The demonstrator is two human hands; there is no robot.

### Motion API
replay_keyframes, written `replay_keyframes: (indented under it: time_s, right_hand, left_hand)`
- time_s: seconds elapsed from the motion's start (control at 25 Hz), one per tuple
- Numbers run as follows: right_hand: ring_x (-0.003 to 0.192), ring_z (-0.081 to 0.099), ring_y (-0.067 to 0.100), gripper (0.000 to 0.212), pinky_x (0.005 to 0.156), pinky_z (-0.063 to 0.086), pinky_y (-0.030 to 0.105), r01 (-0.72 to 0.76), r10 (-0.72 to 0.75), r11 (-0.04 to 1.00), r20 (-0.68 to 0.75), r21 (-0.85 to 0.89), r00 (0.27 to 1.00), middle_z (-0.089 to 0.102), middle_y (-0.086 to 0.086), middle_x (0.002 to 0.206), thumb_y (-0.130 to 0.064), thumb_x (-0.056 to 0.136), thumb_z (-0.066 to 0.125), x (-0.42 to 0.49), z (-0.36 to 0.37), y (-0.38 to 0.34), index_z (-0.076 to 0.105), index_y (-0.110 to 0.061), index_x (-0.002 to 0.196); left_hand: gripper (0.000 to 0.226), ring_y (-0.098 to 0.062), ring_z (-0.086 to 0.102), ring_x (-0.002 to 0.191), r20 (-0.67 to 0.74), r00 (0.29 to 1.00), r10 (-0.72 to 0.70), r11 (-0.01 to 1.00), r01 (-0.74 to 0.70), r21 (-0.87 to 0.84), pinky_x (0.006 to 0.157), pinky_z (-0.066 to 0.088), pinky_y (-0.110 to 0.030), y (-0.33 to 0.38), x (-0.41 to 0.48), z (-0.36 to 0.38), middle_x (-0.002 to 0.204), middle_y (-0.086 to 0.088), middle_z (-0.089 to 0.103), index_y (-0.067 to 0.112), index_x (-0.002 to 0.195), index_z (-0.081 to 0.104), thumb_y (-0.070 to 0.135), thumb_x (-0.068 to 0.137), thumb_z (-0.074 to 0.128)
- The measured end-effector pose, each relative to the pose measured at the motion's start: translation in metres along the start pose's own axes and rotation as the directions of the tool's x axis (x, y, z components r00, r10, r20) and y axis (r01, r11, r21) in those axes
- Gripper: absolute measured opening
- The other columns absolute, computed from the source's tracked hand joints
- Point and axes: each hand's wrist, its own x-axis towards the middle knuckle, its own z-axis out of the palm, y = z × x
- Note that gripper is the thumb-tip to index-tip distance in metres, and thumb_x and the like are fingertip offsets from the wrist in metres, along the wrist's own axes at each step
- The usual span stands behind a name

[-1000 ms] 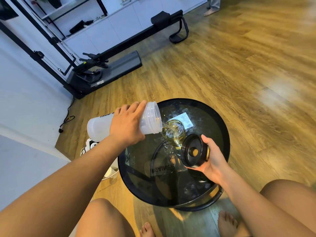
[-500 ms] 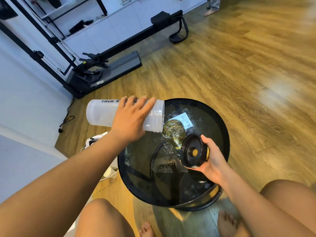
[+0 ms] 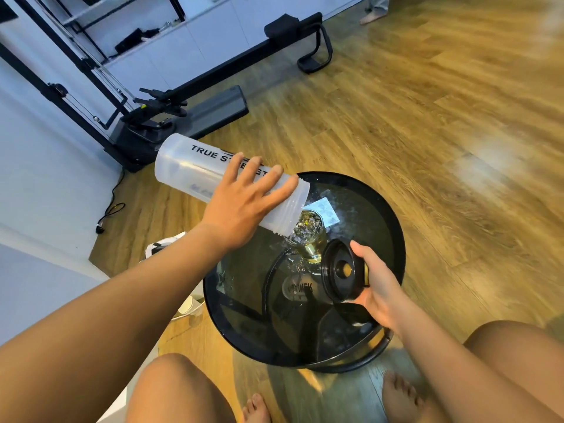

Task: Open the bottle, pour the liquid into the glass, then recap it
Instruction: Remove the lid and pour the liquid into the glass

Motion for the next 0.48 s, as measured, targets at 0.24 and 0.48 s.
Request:
replay_keyframes:
  time_s: [0.24, 0.48]
  right_hand:
    - [0.106, 0.067, 0.024, 0.036, 0.091, 0.054, 0.042, 0.257, -0.298, 0.900, -0.067, -0.351, 0.952, 0.068, 0.007, 0.123, -0.052, 0.084, 0.066, -0.007, -0.012, 0.002, 0.065, -0.032, 0.114]
    - [0.147, 0.029, 0.021, 0.101, 0.117, 0.031, 0.045, 0.334, -0.493, 0.052, 0.267, -0.941, 0.828, 0.021, -0.003, 0.165, -0.060, 0.070, 0.078, -0.014, -0.011, 0.020, 0.025, -0.039, 0.153]
  left_hand:
    - [0.091, -0.042, 0.049, 0.121, -0.052, 0.974, -0.221, 0.965, 0.210, -0.160, 0.105, 0.031, -0.058, 0.007, -0.010, 0.019, 0.140, -0.010, 0.050, 0.021, 0.146, 0.033, 0.034, 0.066, 0.075]
    - [0.111, -0.026, 0.051, 0.125, 0.166, 0.640, -0.750, 0.249, 0.507, -0.825, 0.107, 0.041, -0.043, 0.021, -0.047, 0.027, 0.138, -0.002, 0.050, 0.017, 0.145, 0.035, 0.032, 0.051, 0.090]
